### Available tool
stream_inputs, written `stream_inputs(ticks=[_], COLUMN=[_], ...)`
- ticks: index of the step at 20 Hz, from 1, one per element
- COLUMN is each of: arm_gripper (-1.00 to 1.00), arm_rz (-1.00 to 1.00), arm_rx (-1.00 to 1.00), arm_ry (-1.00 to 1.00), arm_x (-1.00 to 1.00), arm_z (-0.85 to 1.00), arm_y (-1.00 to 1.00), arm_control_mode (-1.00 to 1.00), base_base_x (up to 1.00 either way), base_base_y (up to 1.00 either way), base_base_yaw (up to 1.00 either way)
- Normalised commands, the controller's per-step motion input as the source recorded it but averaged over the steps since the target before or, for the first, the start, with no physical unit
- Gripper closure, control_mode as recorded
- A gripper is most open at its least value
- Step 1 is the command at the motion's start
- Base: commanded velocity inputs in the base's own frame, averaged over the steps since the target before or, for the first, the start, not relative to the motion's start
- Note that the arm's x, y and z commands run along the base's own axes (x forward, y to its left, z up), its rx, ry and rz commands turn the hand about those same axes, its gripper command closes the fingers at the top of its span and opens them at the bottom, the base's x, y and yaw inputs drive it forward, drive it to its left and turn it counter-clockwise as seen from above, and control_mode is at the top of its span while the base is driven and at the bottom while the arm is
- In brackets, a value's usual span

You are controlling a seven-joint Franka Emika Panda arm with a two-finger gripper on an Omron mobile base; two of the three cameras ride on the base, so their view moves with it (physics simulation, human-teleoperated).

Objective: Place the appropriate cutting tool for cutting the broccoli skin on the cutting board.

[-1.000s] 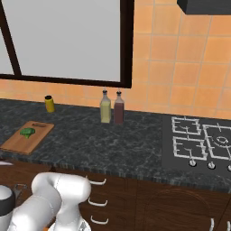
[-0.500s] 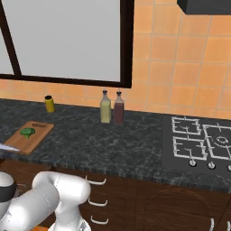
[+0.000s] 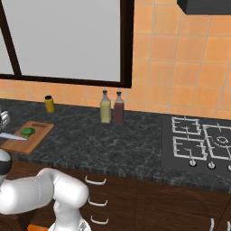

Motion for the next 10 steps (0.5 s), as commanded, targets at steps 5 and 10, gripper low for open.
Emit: stream_inputs(ticks=[5, 10], arm_gripper=[1.00, 1.00], arm_rz=[-0.03, -0.01], arm_rx=[-0.09, -0.07], arm_ry=[0.10, 0.10], arm_x=[0.65, 0.47], arm_z=[-0.26, -0.36], arm_y=[0.00, 0.00], arm_control_mode=[-1.00, -1.00], base_base_x=[0.00, 0.00], base_base_y=[0.00, 0.00], base_base_yaw=[0.00, 0.00])
